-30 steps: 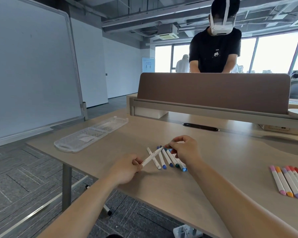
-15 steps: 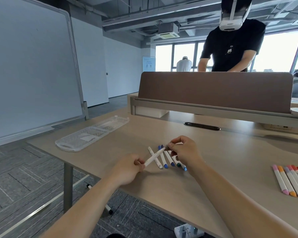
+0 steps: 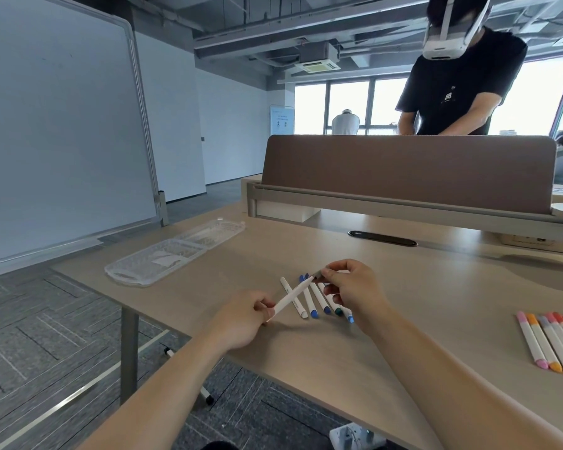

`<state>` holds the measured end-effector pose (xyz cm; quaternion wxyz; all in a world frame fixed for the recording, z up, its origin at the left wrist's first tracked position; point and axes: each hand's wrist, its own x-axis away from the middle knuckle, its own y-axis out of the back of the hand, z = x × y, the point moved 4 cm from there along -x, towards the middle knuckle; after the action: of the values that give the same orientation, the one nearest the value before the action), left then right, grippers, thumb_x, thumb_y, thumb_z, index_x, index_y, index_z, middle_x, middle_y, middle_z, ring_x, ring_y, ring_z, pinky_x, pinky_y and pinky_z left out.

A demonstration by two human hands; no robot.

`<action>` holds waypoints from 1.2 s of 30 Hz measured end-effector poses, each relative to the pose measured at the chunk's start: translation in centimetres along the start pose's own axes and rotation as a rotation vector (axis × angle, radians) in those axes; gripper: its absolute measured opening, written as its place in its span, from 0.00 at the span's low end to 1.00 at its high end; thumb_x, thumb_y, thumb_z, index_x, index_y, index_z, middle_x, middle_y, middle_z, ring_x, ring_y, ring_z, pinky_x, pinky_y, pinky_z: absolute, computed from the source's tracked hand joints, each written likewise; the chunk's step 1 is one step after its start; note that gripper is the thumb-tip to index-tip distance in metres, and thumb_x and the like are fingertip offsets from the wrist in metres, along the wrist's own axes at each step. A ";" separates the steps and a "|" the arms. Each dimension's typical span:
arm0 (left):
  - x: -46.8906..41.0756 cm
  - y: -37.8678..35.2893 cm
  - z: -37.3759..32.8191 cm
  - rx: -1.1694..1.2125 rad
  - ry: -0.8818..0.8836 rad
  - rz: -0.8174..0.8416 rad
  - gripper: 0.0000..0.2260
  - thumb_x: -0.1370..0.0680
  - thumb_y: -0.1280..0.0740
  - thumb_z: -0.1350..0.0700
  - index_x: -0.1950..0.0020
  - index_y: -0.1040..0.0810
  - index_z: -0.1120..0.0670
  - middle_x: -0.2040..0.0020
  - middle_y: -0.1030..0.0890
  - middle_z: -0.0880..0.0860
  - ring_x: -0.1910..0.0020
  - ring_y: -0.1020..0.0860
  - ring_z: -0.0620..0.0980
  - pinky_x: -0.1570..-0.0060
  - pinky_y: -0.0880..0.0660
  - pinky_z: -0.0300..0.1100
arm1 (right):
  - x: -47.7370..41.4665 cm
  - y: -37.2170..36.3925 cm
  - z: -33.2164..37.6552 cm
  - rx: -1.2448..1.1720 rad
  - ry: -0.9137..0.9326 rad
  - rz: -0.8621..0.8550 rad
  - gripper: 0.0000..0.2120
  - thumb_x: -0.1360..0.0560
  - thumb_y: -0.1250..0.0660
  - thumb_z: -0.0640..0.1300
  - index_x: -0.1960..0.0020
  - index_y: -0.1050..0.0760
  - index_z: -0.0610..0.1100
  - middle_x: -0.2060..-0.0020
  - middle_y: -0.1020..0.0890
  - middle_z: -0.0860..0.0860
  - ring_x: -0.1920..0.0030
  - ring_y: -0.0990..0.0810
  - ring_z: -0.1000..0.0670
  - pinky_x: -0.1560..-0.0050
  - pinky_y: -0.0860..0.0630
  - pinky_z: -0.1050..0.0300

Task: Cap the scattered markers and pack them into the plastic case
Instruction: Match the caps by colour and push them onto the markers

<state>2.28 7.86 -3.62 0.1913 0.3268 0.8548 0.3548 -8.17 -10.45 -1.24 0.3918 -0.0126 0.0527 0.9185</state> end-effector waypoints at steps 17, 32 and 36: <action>0.4 0.1 -0.6 -0.030 -0.007 -0.013 0.06 0.19 0.36 0.54 0.48 0.19 0.51 0.54 0.18 0.51 0.58 0.23 0.46 0.64 0.34 0.36 | 0.3 -0.3 -0.2 0.062 0.008 0.063 0.03 0.23 0.32 0.37 0.50 0.23 0.39 0.63 0.14 0.46 0.68 0.21 0.50 0.69 0.26 0.56; 0.8 -0.9 -1.6 -0.041 -0.013 -0.013 0.09 0.18 0.39 0.53 0.53 0.20 0.52 0.63 0.21 0.45 0.67 0.27 0.41 0.69 0.36 0.35 | 0.4 -1.6 -0.2 0.047 0.077 0.046 0.02 0.21 0.36 0.36 0.51 0.27 0.40 0.59 0.15 0.43 0.69 0.18 0.48 0.70 0.29 0.57; 0.8 -1.0 -1.3 -0.040 0.006 -0.023 0.09 0.18 0.39 0.53 0.52 0.20 0.51 0.61 0.20 0.46 0.65 0.26 0.41 0.69 0.37 0.34 | 0.4 -2.4 -0.5 0.107 0.112 0.052 0.05 0.21 0.36 0.36 0.54 0.29 0.44 0.59 0.14 0.47 0.70 0.18 0.49 0.72 0.28 0.58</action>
<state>0.51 7.27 -3.57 0.1996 0.3118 0.8518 0.3707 -6.72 -8.58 -1.97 0.3645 -0.0414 0.1239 0.9220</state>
